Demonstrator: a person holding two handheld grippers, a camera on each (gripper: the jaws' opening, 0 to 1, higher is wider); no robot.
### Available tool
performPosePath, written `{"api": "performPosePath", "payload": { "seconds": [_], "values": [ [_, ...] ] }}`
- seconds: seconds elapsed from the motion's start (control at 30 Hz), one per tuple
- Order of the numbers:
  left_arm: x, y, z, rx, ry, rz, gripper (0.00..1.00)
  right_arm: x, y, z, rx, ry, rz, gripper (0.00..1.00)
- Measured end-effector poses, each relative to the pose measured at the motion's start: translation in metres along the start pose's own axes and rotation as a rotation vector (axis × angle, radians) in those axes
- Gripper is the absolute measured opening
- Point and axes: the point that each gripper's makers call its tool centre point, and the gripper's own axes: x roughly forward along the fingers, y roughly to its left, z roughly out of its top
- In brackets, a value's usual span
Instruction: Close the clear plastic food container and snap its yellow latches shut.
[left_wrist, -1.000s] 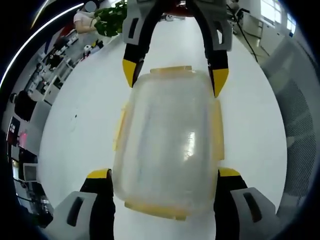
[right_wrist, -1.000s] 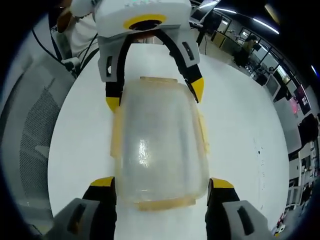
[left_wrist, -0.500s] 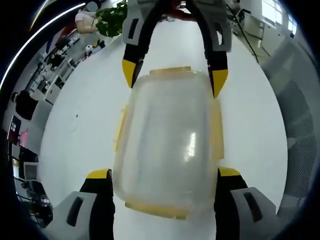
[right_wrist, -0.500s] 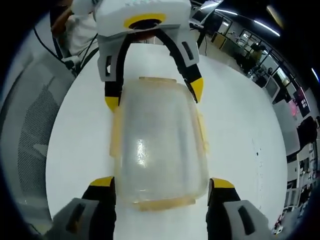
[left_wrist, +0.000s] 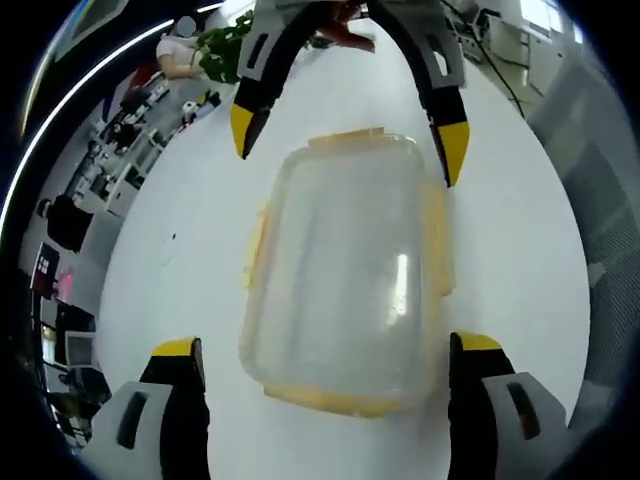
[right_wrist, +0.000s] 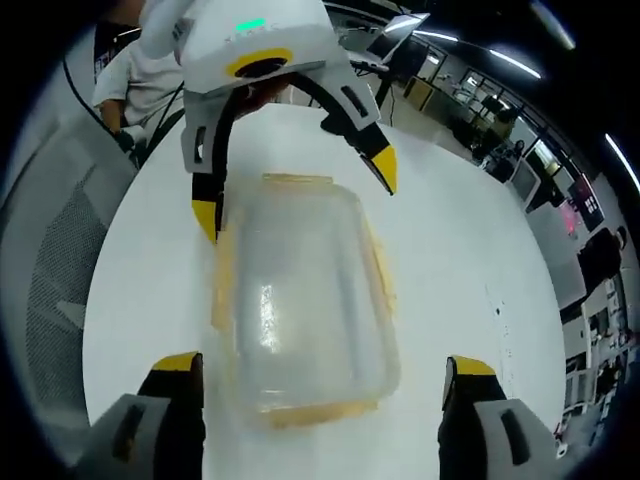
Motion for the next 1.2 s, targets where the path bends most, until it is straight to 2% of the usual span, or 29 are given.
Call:
{"api": "performPosePath", "payload": {
  "seconds": [0.23,0.7,0.9,0.97,1.1,1.2],
  "values": [
    [-0.005,-0.004,-0.003,-0.035,0.004,0.010,0.99,-0.006,0.003,0.001,0.039,-0.023,-0.017,0.99],
    [-0.026,-0.008,-0.002,-0.154,-0.041,0.057,0.97,-0.025,0.015,-0.001,0.157,-0.073,-0.053,0.99],
    [-0.036,-0.013,-0.004,-0.151,-0.046,0.072,0.97,-0.033,0.017,-0.002,0.178,-0.090,-0.078,0.99],
    [-0.040,-0.013,-0.006,-0.157,-0.052,0.078,0.97,-0.037,0.017,-0.003,0.214,-0.106,-0.090,0.99],
    [-0.047,-0.014,-0.008,-0.216,-0.078,0.084,0.96,-0.042,0.020,-0.005,0.247,-0.130,-0.106,0.99],
    [-0.051,-0.018,-0.009,-0.190,-0.079,0.083,0.95,-0.044,0.024,-0.005,0.249,-0.143,-0.111,0.99]
  ]
}}
